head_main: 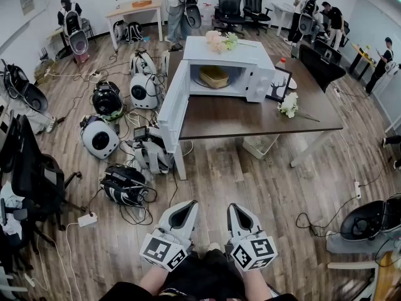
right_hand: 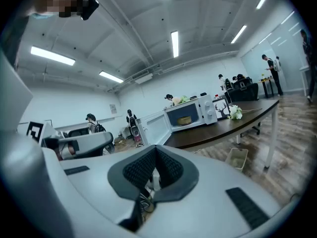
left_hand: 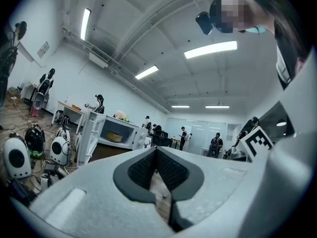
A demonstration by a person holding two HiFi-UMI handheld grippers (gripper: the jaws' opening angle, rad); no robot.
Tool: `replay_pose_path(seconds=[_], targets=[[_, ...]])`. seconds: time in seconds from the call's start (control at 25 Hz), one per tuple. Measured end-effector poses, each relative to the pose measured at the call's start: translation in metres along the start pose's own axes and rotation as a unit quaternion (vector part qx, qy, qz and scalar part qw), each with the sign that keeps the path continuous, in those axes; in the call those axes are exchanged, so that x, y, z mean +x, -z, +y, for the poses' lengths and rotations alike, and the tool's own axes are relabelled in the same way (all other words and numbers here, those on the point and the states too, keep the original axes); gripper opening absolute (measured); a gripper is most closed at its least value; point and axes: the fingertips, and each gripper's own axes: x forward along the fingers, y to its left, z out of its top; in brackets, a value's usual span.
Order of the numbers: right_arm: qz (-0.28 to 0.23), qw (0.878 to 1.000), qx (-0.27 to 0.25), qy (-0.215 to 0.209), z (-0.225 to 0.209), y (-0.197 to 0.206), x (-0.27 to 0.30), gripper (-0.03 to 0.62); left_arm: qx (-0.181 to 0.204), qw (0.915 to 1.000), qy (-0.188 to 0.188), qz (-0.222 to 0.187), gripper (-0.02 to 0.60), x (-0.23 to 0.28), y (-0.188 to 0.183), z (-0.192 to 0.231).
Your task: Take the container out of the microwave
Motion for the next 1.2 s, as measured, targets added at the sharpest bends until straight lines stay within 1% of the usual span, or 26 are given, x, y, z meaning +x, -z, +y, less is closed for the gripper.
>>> replay_pose_path(seconds=[0.08, 0.16, 0.24, 0.32, 0.56, 0.68, 0.76, 0.84, 0.92, 1.08, 1.2], targets=[[0.009, 0.999, -0.038, 0.014, 0.008, 0.005, -0.002, 0.006, -0.009, 1.0, -0.003, -0.003, 0.009, -0.006, -0.002, 0.0], [0.007, 0.998, -0.051, 0.03, 0.012, 0.006, -0.006, 0.006, -0.019, 0.9998, -0.001, -0.003, 0.009, -0.01, -0.003, -0.002], [-0.004, 0.998, -0.046, 0.049, 0.01, 0.003, -0.011, 0.008, -0.019, 0.9998, 0.0, 0.0, 0.009, -0.012, -0.002, -0.004], [-0.012, 0.997, -0.037, 0.06, 0.006, 0.0, -0.015, 0.008, -0.01, 0.9999, -0.002, 0.004, 0.009, -0.013, -0.001, -0.004], [-0.019, 0.998, -0.021, 0.064, -0.008, -0.004, -0.003, 0.009, -0.02, 0.9997, -0.004, 0.016, 0.009, -0.001, 0.006, 0.007], [-0.017, 0.999, -0.012, 0.045, -0.017, -0.007, 0.019, 0.03, -0.014, 0.9997, -0.009, 0.019, 0.009, 0.017, 0.006, 0.016], [-0.009, 1.0, -0.008, 0.02, -0.023, -0.01, 0.038, 0.035, -0.01, 0.9997, -0.016, 0.016, 0.009, 0.031, 0.004, 0.022], [-0.001, 1.0, -0.005, -0.002, -0.033, -0.014, 0.057, 0.04, -0.007, 0.9995, -0.027, 0.011, 0.009, 0.048, 0.001, 0.029], [0.008, 1.0, -0.008, -0.009, -0.049, -0.018, 0.079, 0.04, -0.006, 0.9991, -0.042, 0.01, 0.009, 0.07, 0.001, 0.039], [0.032, 0.999, -0.026, -0.03, -0.079, -0.028, 0.12, 0.04, -0.015, 0.9967, -0.08, 0.005, 0.009, 0.116, 0.001, 0.062], [0.034, 0.997, -0.052, -0.049, -0.101, -0.048, 0.145, 0.04, -0.014, 0.9951, -0.097, -0.007, 0.009, 0.154, -0.005, 0.072]])
